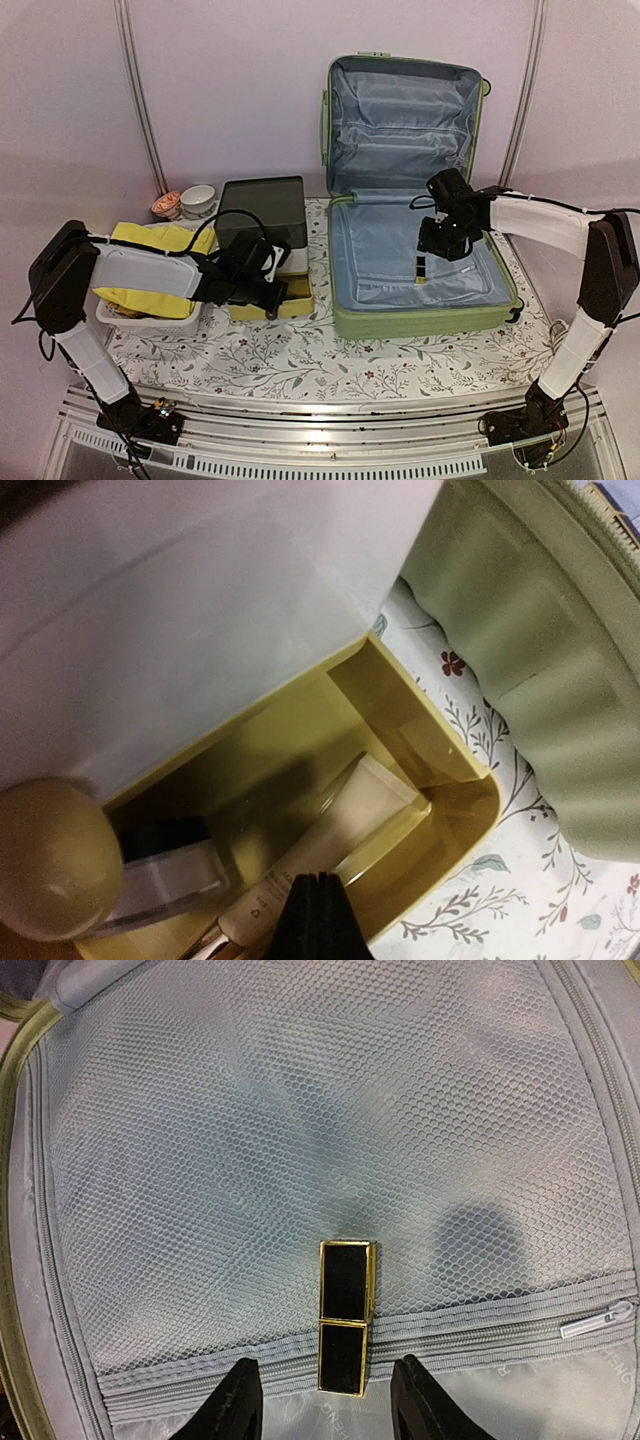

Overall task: Open, take out, and arrange the luggage
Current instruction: Adjust the makeup in the drawer.

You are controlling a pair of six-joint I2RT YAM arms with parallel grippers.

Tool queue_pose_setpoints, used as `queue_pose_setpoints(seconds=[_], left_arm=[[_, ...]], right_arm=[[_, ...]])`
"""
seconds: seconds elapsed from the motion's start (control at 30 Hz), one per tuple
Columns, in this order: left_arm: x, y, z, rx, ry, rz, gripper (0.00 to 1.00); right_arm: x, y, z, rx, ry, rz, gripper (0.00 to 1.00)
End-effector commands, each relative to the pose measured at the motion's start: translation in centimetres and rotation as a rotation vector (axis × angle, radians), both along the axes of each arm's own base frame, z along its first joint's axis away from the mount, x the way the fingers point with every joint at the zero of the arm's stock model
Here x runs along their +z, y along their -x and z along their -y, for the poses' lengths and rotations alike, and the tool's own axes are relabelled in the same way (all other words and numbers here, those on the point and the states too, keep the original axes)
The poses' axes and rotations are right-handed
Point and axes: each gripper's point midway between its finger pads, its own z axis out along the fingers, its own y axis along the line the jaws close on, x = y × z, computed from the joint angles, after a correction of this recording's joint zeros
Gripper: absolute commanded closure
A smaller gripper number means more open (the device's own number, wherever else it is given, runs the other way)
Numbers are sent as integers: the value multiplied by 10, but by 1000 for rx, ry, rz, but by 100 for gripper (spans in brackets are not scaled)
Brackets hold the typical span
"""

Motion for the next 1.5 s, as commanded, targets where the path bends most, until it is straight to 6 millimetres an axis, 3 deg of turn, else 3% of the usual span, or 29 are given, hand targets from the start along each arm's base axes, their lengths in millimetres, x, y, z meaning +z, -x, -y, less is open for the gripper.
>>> queue_pose_setpoints(seconds=[0.0,0.2,0.33,0.4,0.53,0.67,0.8,1.0,1.47], left_arm=[[-25,16,-9,6,-70,-81,100],[16,25,2,-32,-15,-11,100],[41,27,-13,33,7,26,99],[49,29,-23,76,16,37,85],[59,33,-43,201,72,44,37],[61,30,-58,332,129,19,2],[61,30,-74,474,216,11,2],[57,28,-66,488,312,-15,2],[27,14,-30,439,228,-118,2]], right_arm=[[12,3,7,-23,-6,27,55],[11,3,7,-25,-6,24,55],[11,3,7,-24,-13,24,55],[11,3,6,-22,-13,25,55],[10,3,5,-22,-20,26,55],[11,3,3,-18,-31,27,55],[12,4,4,-20,-32,29,55],[14,5,6,-24,-31,34,55],[17,6,5,-9,-33,39,55]])
